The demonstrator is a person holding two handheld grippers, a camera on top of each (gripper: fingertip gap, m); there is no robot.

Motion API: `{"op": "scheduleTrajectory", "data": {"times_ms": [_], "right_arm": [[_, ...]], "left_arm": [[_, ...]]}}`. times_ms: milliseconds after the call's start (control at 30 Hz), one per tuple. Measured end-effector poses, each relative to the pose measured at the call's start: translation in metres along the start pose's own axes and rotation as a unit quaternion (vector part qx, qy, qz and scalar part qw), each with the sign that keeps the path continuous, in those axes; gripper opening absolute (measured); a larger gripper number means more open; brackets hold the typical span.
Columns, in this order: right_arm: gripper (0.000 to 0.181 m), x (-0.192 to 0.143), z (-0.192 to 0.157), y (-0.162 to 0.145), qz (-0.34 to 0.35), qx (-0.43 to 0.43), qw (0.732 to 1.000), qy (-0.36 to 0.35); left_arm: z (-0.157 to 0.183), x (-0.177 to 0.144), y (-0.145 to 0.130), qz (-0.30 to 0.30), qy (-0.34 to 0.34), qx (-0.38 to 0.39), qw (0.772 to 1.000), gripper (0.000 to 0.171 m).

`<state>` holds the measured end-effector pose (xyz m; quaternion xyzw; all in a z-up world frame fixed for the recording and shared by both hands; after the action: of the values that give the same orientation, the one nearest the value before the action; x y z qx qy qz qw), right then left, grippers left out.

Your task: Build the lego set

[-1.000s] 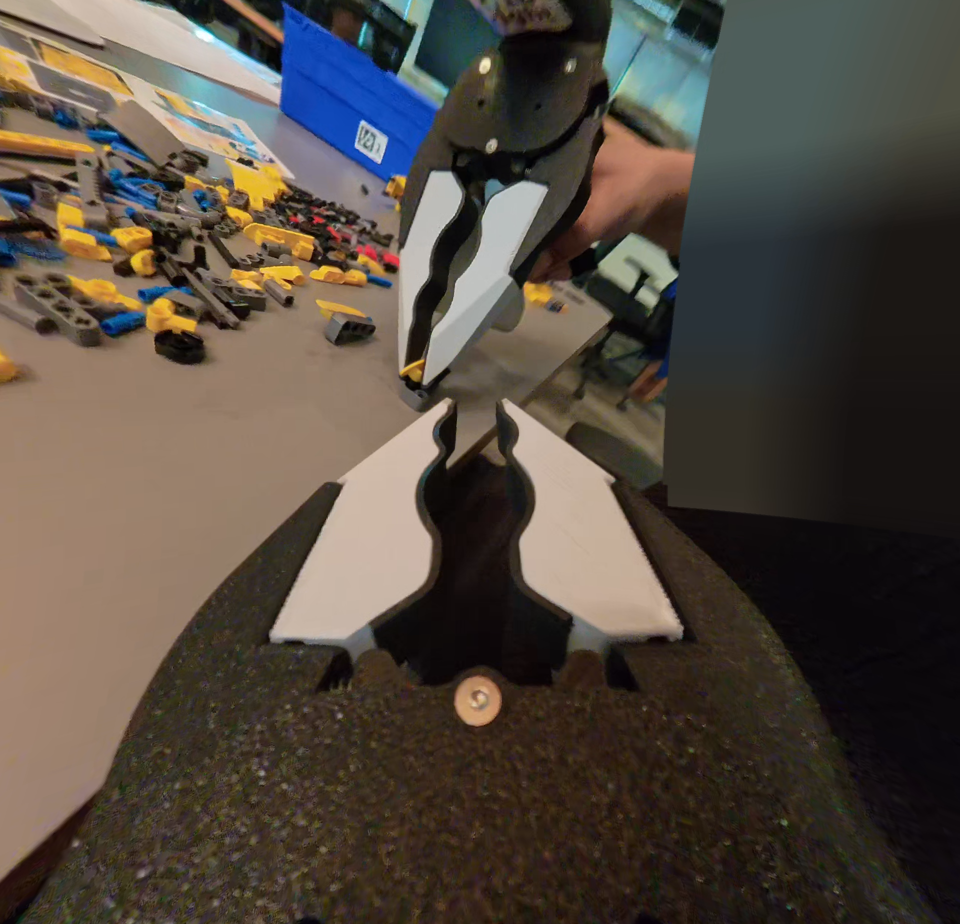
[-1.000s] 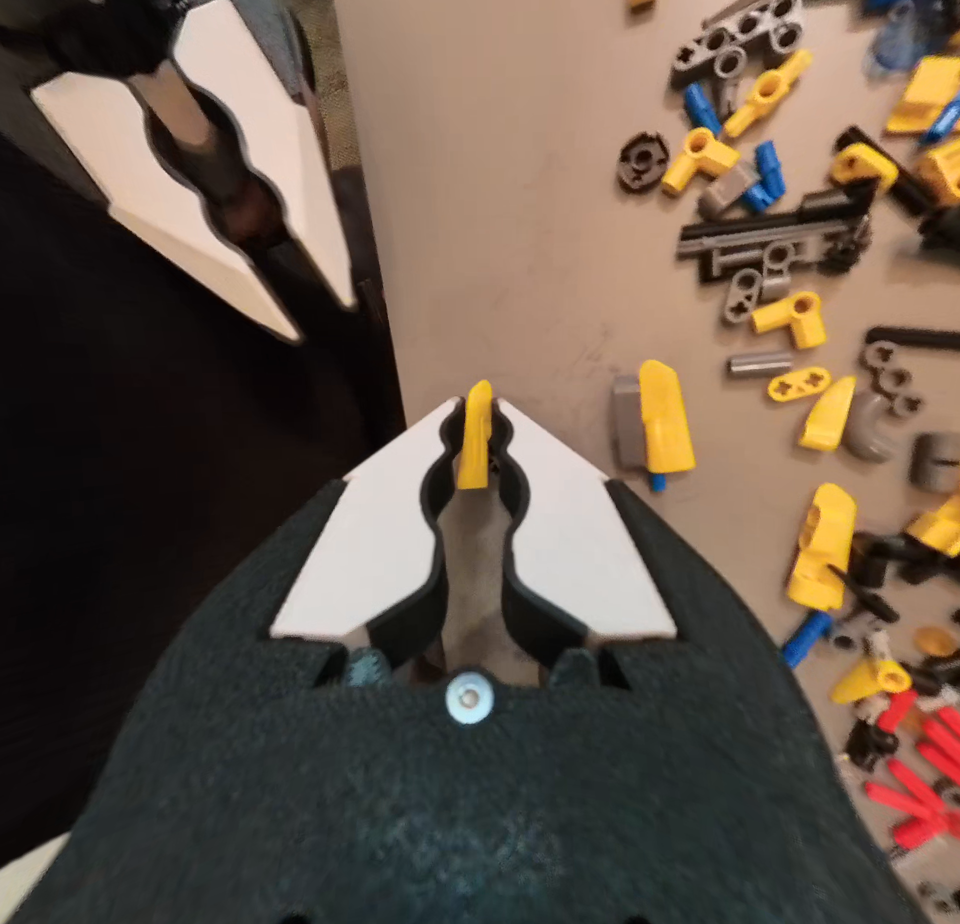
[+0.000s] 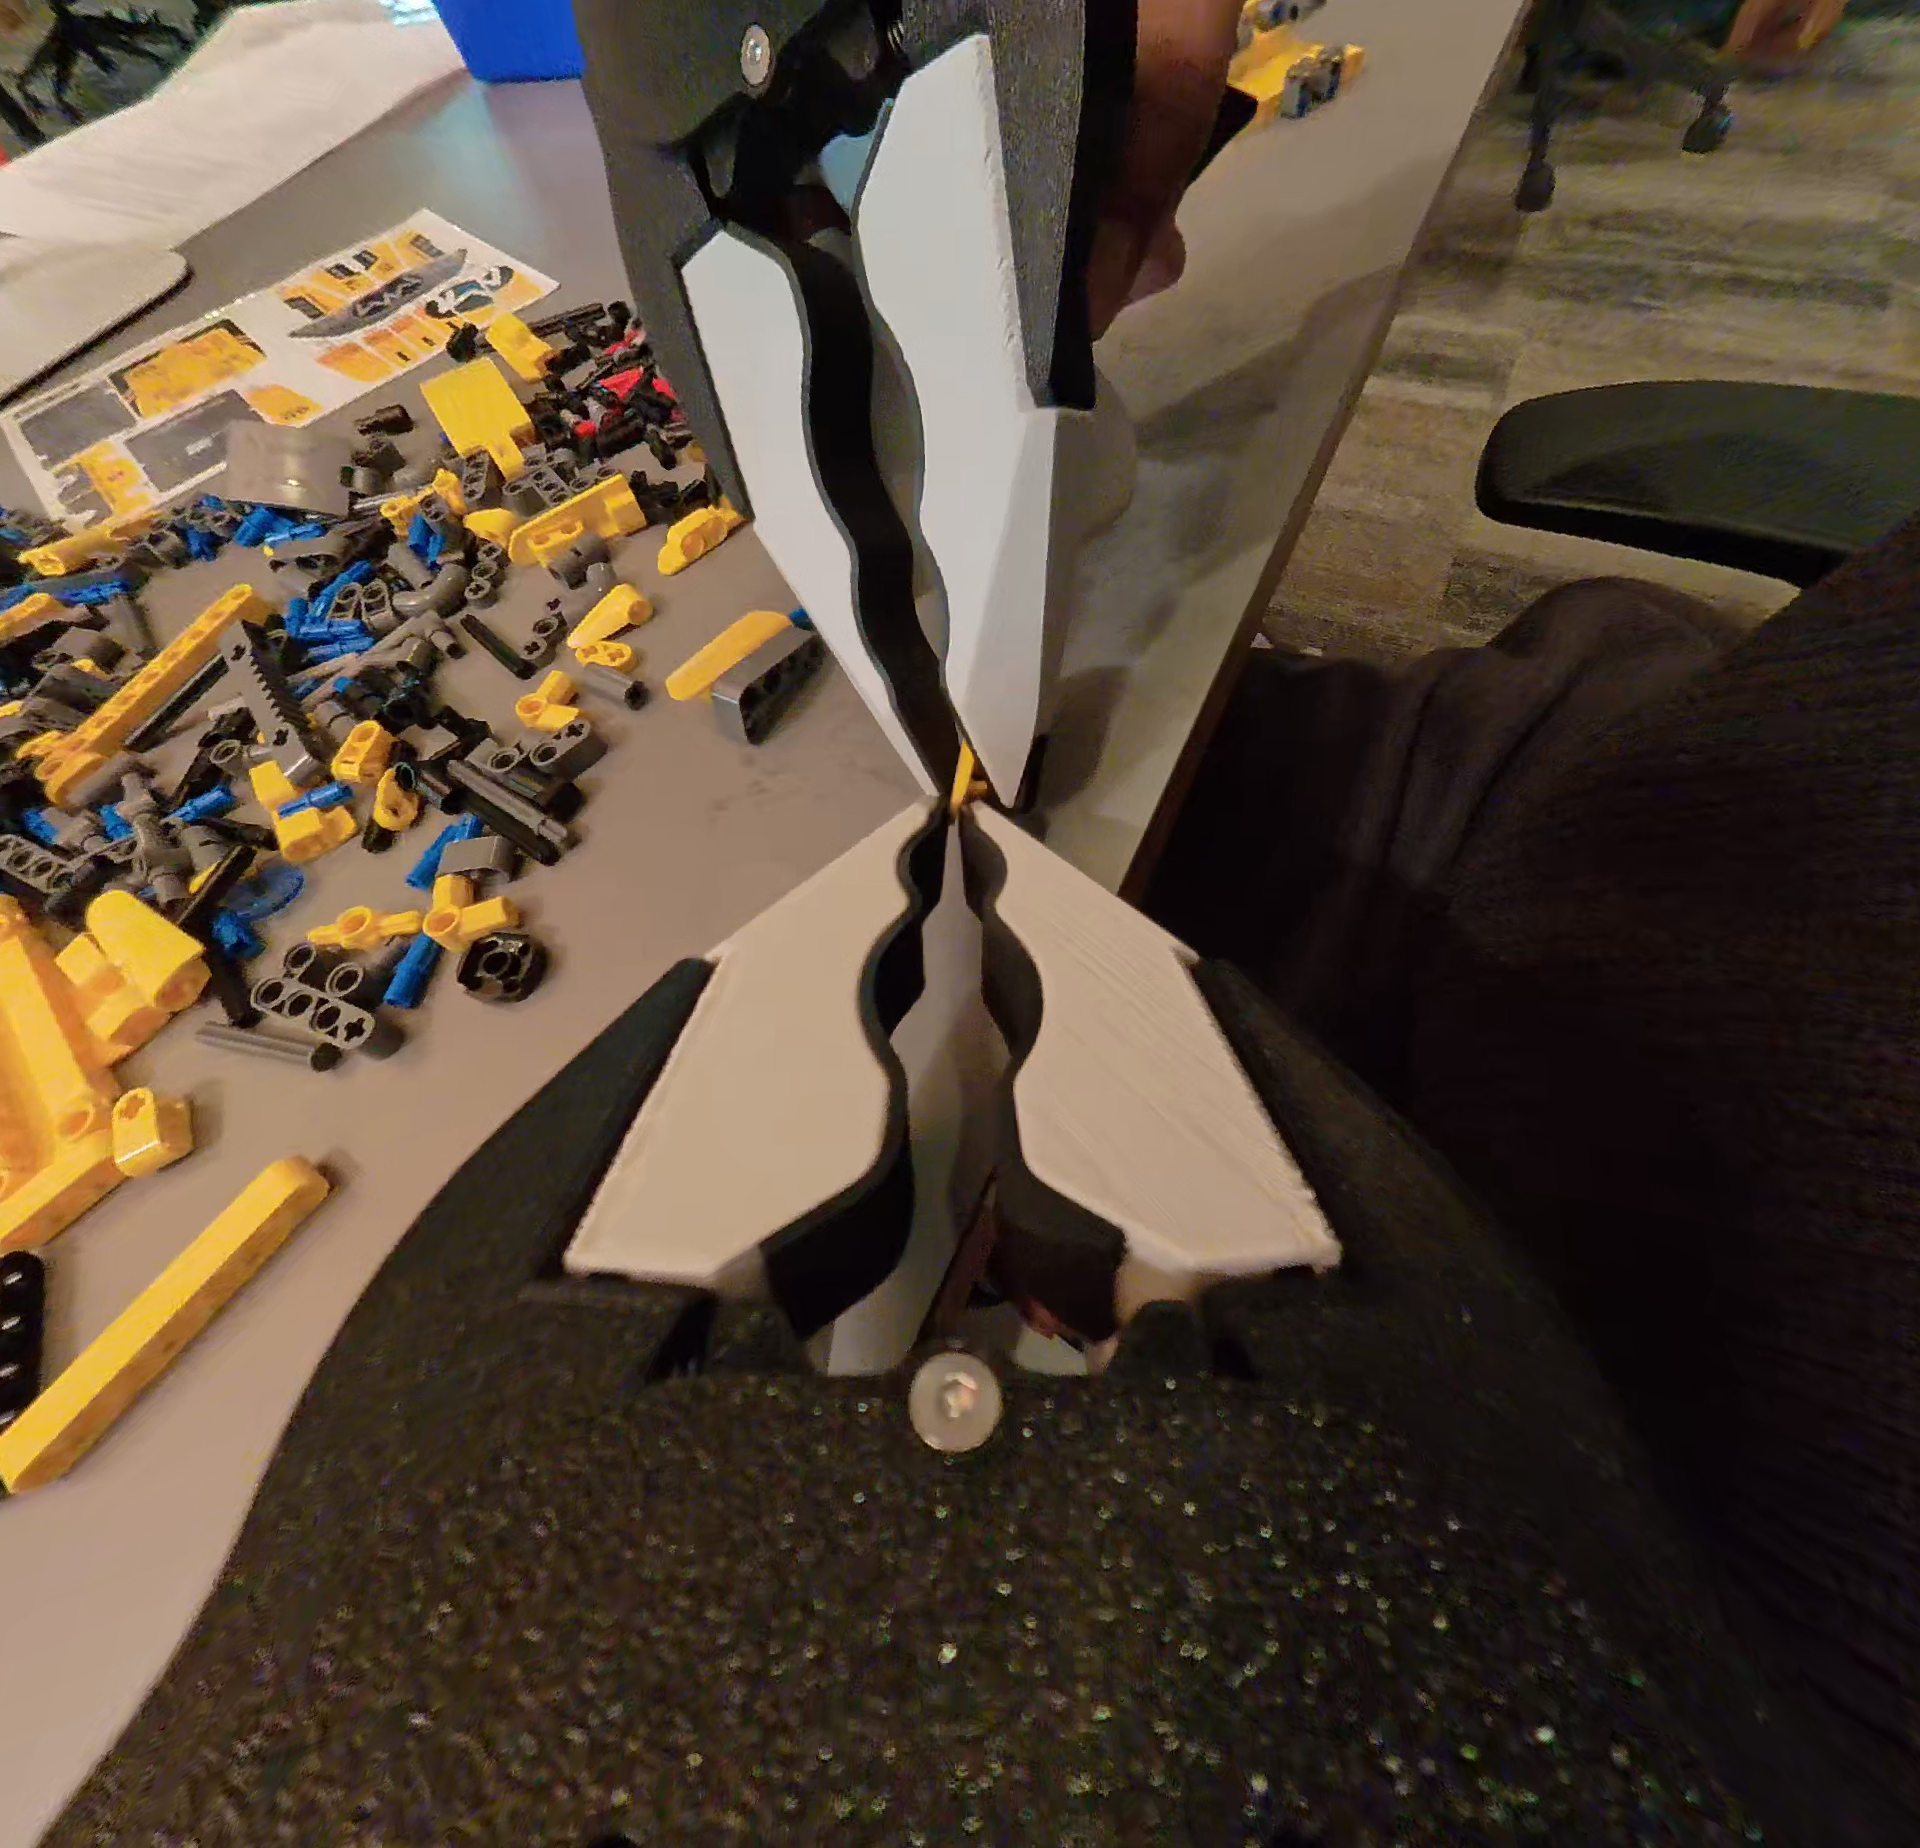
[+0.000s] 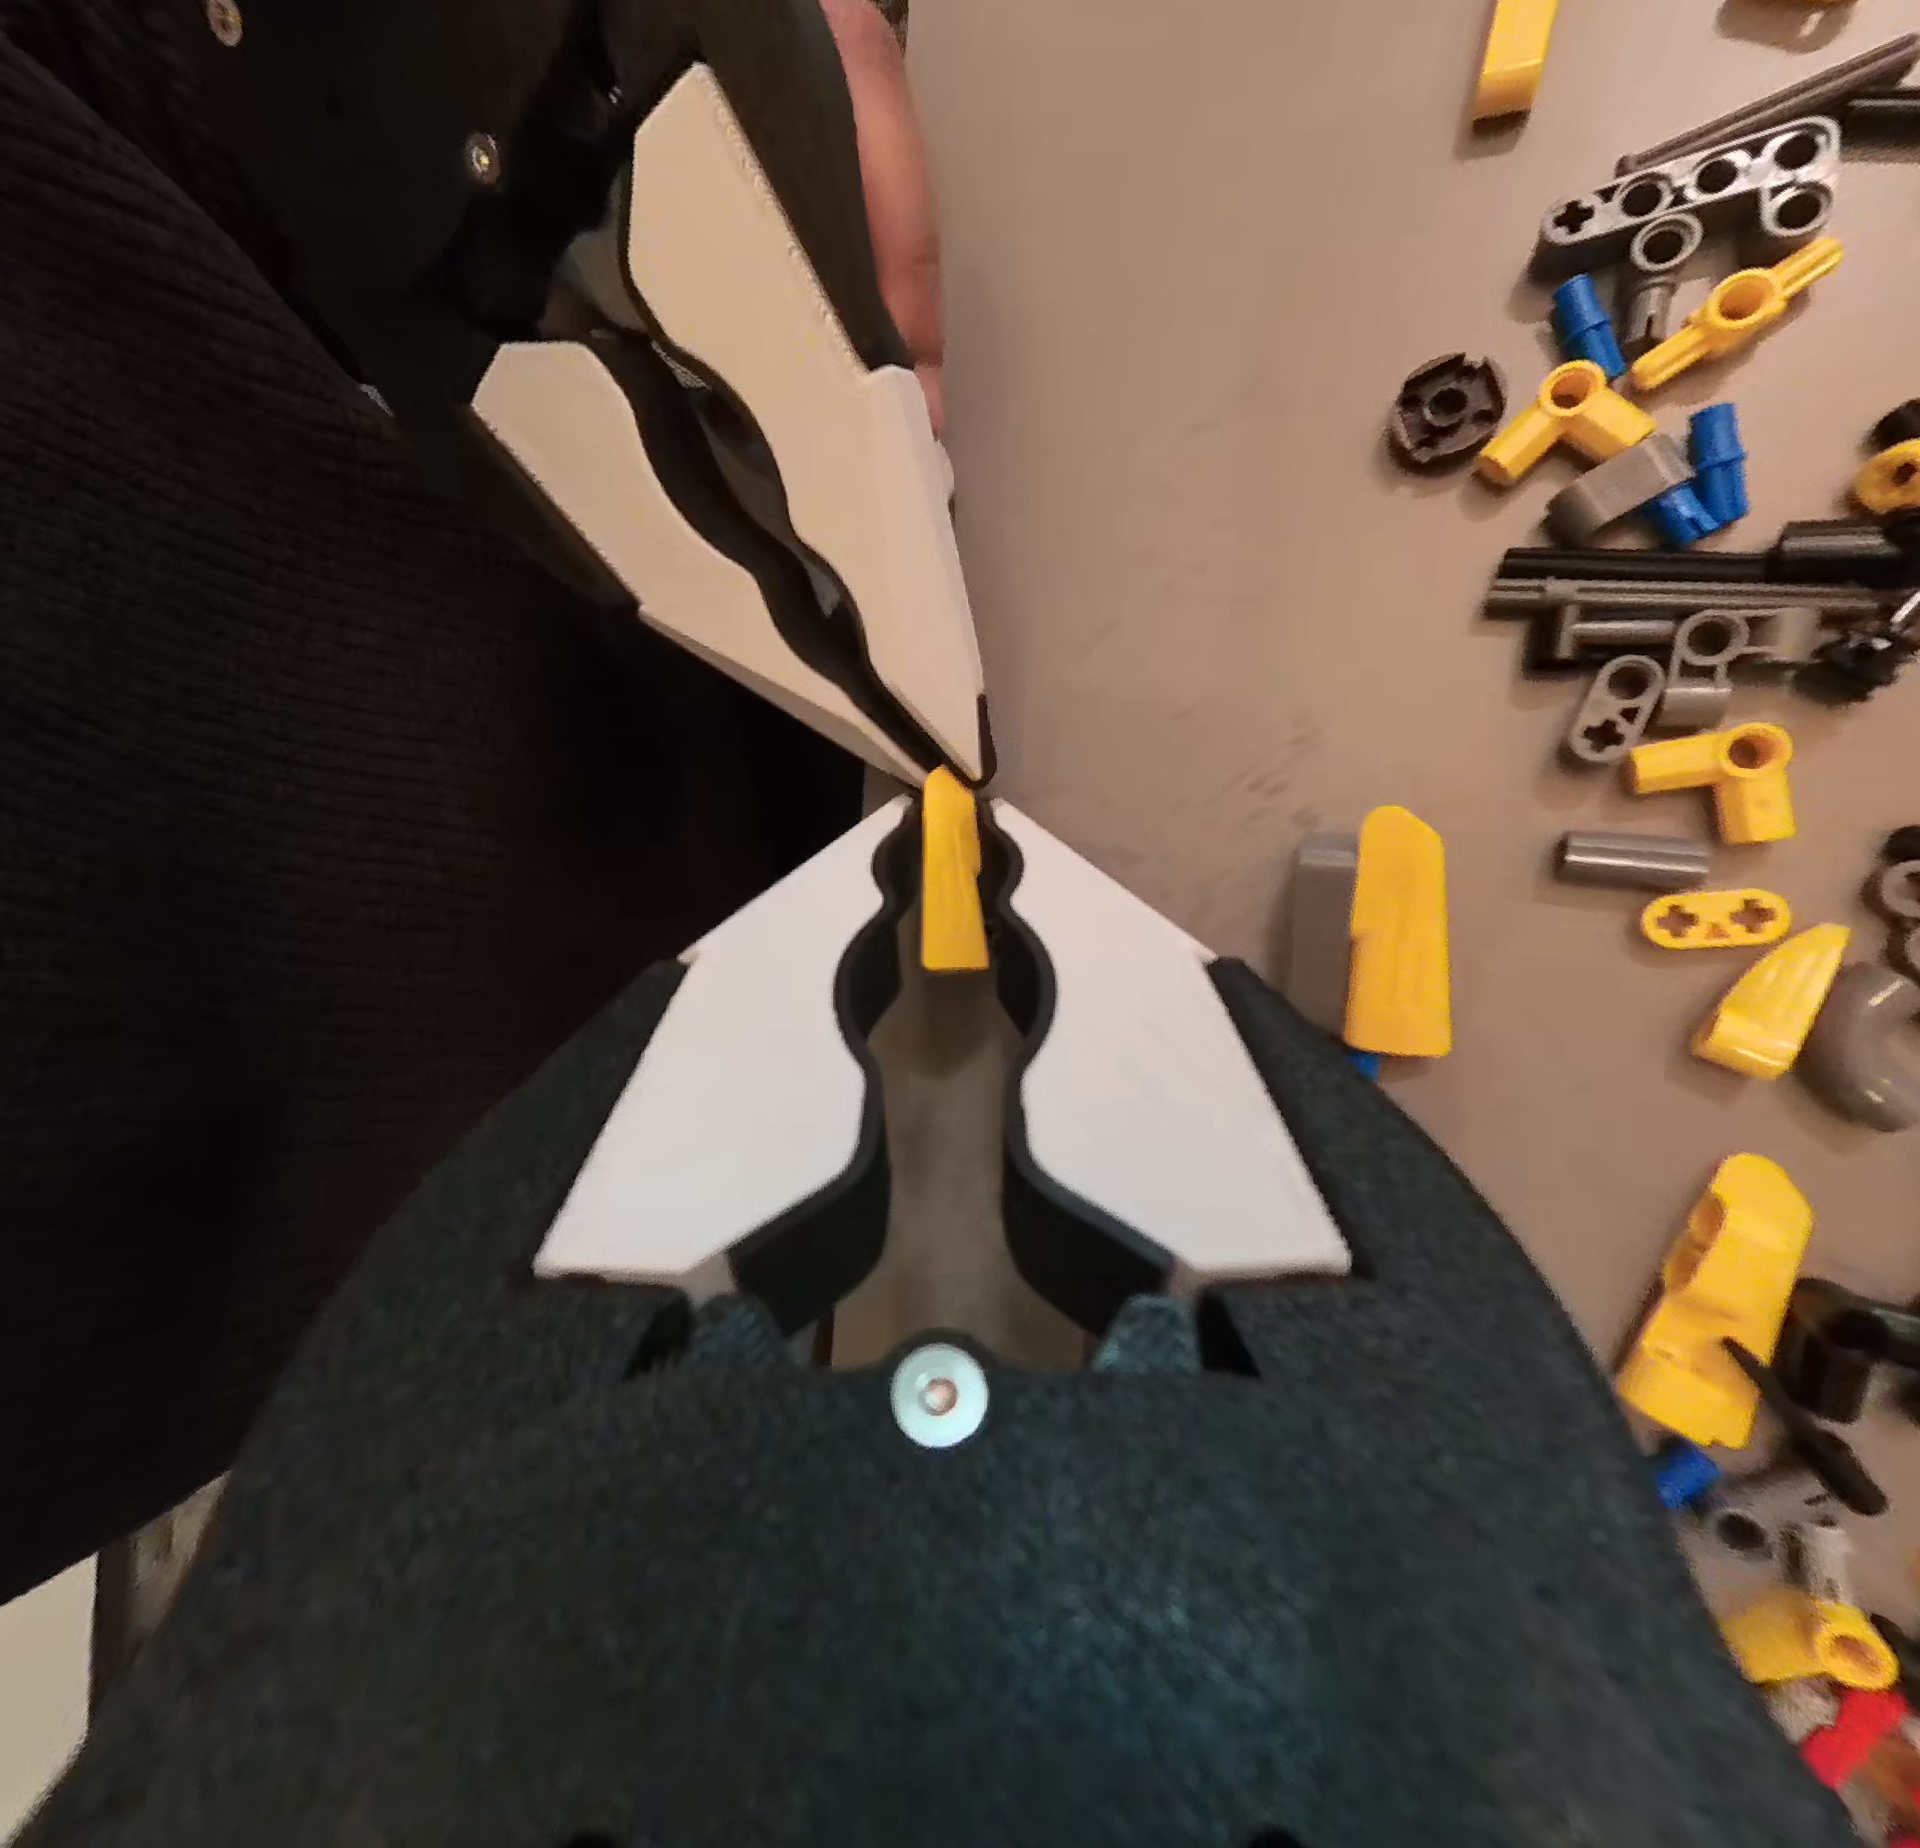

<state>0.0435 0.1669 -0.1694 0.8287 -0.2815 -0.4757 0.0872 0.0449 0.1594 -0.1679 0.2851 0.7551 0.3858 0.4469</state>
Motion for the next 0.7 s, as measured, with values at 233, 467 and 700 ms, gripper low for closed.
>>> {"op": "scheduleTrajectory", "data": {"times_ms": [233,467,700], "right_arm": [[0.019,0.0,0.005,-0.006,0.028,-0.032,0.997,-0.061],[0.02,-0.031,0.002,0.002,0.11,-0.089,0.984,-0.11],[0.013,-0.03,0.001,0.001,0.062,-0.194,0.966,-0.161]], "left_arm": [[-0.001,0.0,0.002,0.013,-0.008,-0.037,0.999,0.001],[-0.003,-0.001,0.004,0.028,-0.017,-0.075,0.997,0.001],[-0.001,0.001,0.005,0.018,-0.014,-0.088,0.996,0.001]]}}
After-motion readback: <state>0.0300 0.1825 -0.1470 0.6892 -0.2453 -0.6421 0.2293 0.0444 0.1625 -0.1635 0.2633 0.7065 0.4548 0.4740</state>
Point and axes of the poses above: each gripper's, where its closed fingertips meet, x out along the fingers, y out of its top, z = x × y across the jaws, the point moved 1 cm from there along -x, back along the fingers, and after that the axes turned 12 degrees about x, right-handed, at the moved point
